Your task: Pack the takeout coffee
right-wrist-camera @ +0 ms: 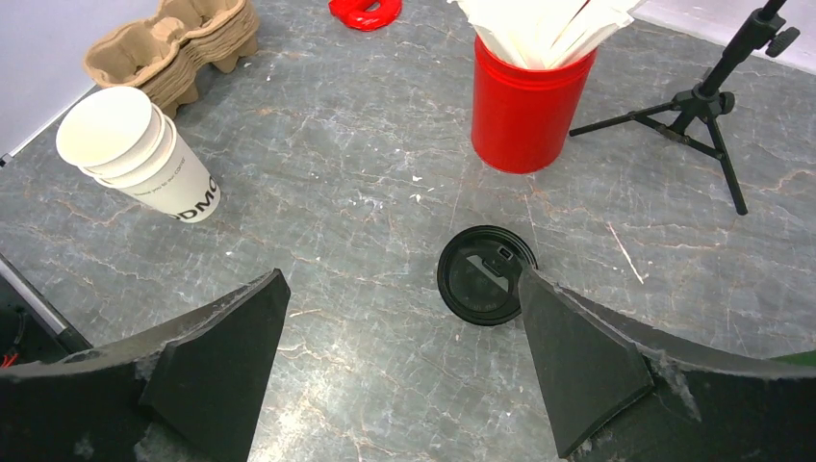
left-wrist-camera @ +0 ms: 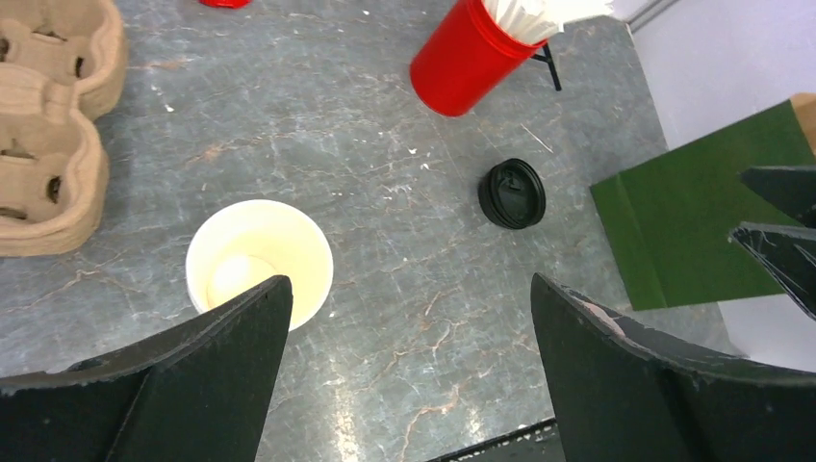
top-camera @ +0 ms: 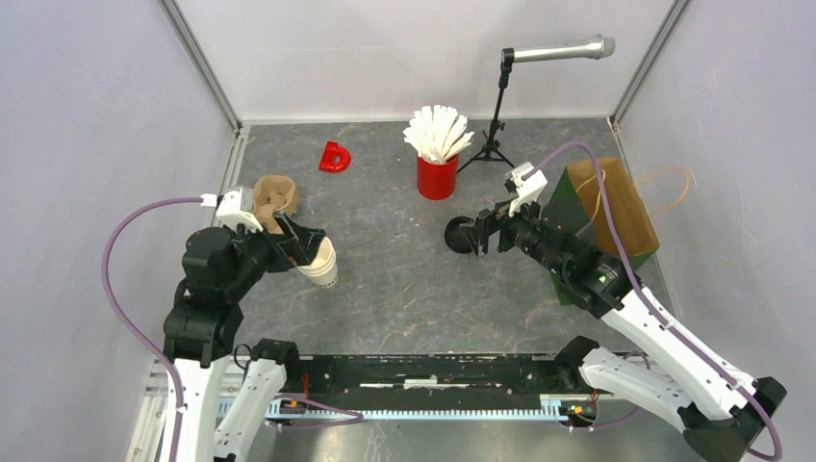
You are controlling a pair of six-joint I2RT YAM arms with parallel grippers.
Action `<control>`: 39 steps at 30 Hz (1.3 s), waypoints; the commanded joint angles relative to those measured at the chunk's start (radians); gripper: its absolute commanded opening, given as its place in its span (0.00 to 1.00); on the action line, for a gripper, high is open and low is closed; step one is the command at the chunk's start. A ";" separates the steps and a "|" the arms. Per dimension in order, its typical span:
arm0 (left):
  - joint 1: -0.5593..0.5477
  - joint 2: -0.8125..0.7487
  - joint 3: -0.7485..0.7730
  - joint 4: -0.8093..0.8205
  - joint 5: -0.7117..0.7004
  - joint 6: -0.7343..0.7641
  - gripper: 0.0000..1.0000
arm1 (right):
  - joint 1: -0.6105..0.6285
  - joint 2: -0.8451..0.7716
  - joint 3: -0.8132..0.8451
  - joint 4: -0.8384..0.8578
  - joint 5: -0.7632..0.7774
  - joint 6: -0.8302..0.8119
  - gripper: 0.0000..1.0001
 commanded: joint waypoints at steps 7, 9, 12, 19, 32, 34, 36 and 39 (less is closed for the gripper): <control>0.004 -0.010 -0.074 0.003 -0.232 0.011 1.00 | 0.002 -0.096 -0.085 0.083 -0.010 0.021 0.98; 0.004 0.019 -0.099 0.000 -0.284 -0.018 1.00 | 0.002 -0.114 -0.105 0.098 -0.017 0.039 0.98; 0.005 0.102 -0.110 -0.024 -0.390 -0.066 0.99 | 0.002 -0.145 -0.135 0.131 -0.063 0.035 0.98; 0.005 0.268 -0.090 -0.044 -0.545 -0.147 0.81 | 0.002 -0.199 -0.155 0.165 -0.227 -0.019 0.98; 0.005 0.353 -0.114 -0.004 -0.514 -0.164 0.53 | 0.002 -0.211 -0.160 0.172 -0.244 -0.027 0.98; 0.006 0.349 -0.119 -0.003 -0.519 -0.167 0.51 | 0.002 -0.213 -0.160 0.169 -0.239 -0.030 0.98; 0.005 0.348 -0.125 0.003 -0.516 -0.166 0.49 | 0.002 -0.213 -0.161 0.167 -0.230 -0.030 0.98; 0.005 0.357 -0.134 0.017 -0.493 -0.163 0.48 | 0.002 -0.215 -0.167 0.167 -0.222 -0.027 0.98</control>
